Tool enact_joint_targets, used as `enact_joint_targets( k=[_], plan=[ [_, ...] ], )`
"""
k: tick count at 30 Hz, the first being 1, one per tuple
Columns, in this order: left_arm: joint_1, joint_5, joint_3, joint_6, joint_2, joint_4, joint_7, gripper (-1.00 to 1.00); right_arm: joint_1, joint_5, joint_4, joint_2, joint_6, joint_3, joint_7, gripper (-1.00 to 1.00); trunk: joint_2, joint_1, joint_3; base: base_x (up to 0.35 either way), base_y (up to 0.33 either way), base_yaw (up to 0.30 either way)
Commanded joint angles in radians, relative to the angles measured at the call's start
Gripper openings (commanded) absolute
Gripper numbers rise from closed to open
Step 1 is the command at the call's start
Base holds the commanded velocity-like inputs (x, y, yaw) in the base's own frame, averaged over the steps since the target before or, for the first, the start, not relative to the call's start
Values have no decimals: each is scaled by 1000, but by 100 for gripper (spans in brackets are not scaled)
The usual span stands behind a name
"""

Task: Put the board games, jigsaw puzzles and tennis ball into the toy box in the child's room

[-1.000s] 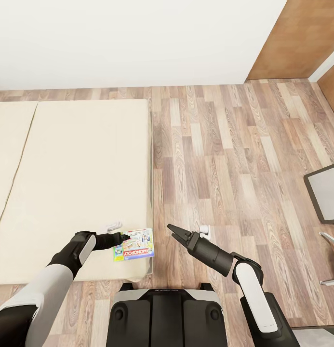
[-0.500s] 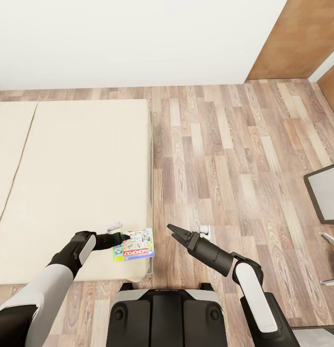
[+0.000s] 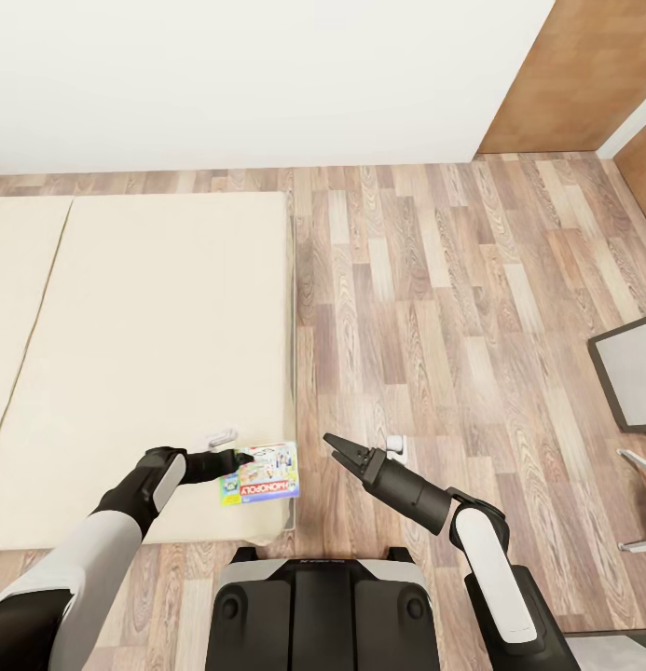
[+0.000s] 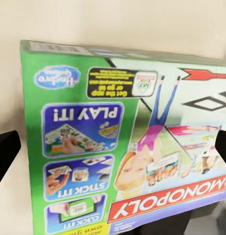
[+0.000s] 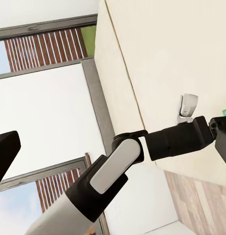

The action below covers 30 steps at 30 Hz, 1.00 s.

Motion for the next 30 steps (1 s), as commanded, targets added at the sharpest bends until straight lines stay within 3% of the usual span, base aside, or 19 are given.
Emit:
enact_joint_targets(
  k=[1,30],
  plan=[
    [0,2,4,8,0,-1,-5,100,0,2,0,1,4,-1,4,100,-1,1,-1,0,0,0],
    [0,-2,3,7,-17,0,-20,100,0,1,0,1,4,-1,4,100,-1,1,-1,0,0,0]
  ],
)
